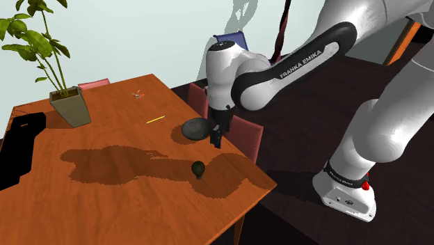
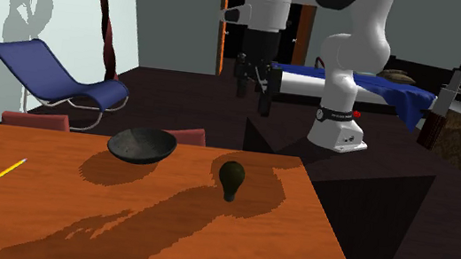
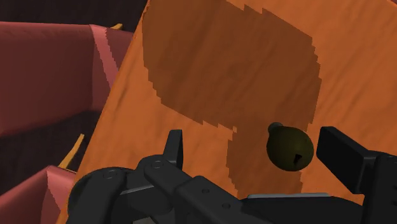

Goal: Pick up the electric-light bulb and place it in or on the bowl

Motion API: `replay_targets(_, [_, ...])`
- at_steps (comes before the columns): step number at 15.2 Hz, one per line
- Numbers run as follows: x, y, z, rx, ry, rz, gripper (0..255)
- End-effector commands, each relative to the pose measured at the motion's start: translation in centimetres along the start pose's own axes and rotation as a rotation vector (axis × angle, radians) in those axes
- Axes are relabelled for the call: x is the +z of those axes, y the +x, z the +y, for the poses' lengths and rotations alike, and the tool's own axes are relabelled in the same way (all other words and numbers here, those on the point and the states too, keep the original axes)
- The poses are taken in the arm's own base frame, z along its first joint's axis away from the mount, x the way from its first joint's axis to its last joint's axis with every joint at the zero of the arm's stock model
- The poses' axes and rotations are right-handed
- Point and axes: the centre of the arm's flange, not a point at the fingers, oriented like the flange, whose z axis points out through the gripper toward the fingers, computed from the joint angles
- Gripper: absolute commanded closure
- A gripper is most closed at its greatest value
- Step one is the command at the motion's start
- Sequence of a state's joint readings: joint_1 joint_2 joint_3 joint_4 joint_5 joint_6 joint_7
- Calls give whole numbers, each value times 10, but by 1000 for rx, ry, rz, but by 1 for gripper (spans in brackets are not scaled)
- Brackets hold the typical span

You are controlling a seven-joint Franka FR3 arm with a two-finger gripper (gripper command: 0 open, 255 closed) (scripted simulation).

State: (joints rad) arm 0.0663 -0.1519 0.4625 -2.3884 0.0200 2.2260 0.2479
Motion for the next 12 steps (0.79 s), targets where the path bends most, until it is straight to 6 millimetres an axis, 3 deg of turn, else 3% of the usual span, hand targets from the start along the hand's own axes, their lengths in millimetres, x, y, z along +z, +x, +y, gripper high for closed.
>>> replay_targets(1, [17,15,-16,-4,-4,8,0])
replay_targets(10, [84,83,-87,-24,-28,40,0])
replay_targets(12, [90,83,-87,-24,-28,41,0])
